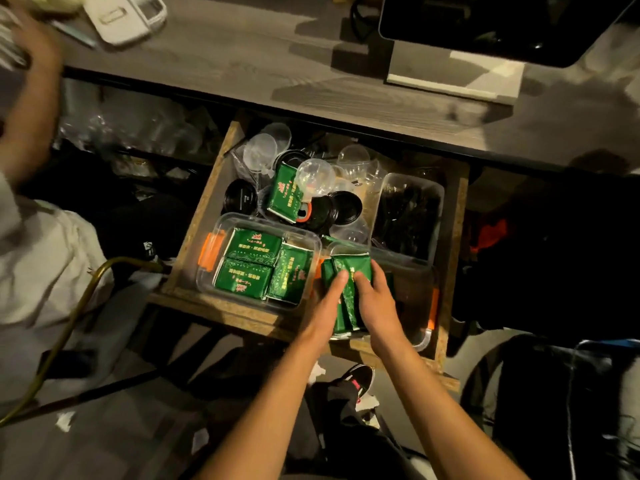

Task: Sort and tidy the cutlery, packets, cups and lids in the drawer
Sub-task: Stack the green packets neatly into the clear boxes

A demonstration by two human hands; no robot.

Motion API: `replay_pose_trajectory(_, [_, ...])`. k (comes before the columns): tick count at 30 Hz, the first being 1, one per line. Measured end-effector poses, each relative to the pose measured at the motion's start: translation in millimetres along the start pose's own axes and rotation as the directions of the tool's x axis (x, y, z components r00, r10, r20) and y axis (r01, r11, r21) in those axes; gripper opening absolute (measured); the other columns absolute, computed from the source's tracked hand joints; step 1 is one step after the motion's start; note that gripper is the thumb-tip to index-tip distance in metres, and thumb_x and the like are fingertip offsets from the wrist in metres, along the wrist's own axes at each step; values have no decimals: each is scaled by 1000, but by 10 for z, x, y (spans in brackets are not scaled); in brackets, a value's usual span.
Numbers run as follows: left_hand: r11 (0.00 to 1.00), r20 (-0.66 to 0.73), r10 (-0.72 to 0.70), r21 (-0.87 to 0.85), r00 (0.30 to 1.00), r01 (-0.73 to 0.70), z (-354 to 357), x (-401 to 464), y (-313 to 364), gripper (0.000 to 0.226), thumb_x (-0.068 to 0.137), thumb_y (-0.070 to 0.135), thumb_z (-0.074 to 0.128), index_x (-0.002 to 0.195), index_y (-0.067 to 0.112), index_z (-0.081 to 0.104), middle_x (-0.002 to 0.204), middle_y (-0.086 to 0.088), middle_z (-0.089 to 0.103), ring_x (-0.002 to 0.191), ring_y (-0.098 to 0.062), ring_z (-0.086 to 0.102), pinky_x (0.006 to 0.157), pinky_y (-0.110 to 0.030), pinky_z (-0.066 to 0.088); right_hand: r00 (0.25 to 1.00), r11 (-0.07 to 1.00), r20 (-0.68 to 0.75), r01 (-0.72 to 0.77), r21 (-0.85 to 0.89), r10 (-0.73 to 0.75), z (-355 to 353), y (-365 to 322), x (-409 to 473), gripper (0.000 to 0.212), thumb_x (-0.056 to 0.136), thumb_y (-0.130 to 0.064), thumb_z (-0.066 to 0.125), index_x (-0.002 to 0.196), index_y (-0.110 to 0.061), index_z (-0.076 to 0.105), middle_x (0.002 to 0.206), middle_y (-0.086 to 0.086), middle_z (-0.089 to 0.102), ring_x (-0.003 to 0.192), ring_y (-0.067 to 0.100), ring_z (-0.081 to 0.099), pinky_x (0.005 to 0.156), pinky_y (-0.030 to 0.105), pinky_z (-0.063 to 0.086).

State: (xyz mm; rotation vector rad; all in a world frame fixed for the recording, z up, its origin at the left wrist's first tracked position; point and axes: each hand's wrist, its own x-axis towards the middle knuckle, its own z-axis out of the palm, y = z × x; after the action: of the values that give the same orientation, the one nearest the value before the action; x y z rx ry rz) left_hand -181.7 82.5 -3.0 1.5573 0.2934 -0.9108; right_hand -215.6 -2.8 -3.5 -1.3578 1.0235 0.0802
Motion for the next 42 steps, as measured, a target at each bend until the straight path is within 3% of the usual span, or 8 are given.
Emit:
replay_pose_trajectory(4, [999,-127,-36,15,991,38,-337,38,29,63,92,52,61,146,25,44,133,7,52,117,-6,54,90,-22,41,981,997,187,-59,58,47,238,-84,5,67,85,-40,52,149,-29,37,142,-1,55,127,15,54,110,42,41])
replay_pose_trajectory(7, [992,-162,-26,-123,986,6,-575,117,112,33,100,30,52,131,18,57,106,10,62,71,17,61,57,-5,45,945,994,316,-99,40,81,417,-128,48,81,70,-57,67,144,-40,42,145,-2,52,131,19,51,112,52,38])
replay_pose_trajectory(13, [979,-256,-28,-200,966,-25,-1051,331,231,51,94,50,58,137,23,56,125,-1,65,113,-18,63,97,-40,52,901,996,435,43,-73,-7,902,-342,141,58,83,-25,55,138,-41,49,127,-15,62,112,1,58,93,28,46])
replay_pose_trajectory(18, [917,-72,-243,-341,967,205,-1514,580,242,58,77,56,74,127,27,64,120,-4,71,113,-23,66,99,-49,51,902,958,432,108,-266,19,1251,-465,477,63,76,-33,66,137,-30,51,126,-6,62,103,8,63,81,22,51])
replay_pose_trajectory(25, [742,-128,-368,-637,921,208,-1661,933,318,25,95,36,62,114,20,63,112,-8,69,103,-20,63,77,-36,47,994,983,105,-14,-185,34,1589,-299,606,50,86,-38,71,130,-24,55,135,1,56,119,17,56,103,40,47])
replay_pose_trajectory(29, [714,-133,-297,-688,945,128,-1596,1069,259,37,93,31,65,127,16,63,119,-10,71,111,-24,67,81,-33,53,997,980,3,71,-186,-72,1726,-254,616,27,91,-27,68,113,-28,53,107,-20,59,98,-4,58,81,11,47])
replay_pose_trajectory(34, [828,-221,-276,-549,935,115,-1651,1198,179,45,90,40,69,131,23,60,127,-2,67,116,-19,63,93,-36,54,985,955,-61,138,-261,-159,1904,-172,716,40,90,-33,65,129,-23,58,118,-6,68,109,9,64,95,40,53])
replay_pose_trajectory(42, [921,-332,-338,-311,881,236,-1831,1208,246,42,90,34,71,121,16,50,123,-7,61,109,-24,61,82,-38,58,973,930,-159,103,-352,-168,2011,-132,718,51,93,-18,66,138,-15,41,130,2,58,106,4,50,78,8,40])
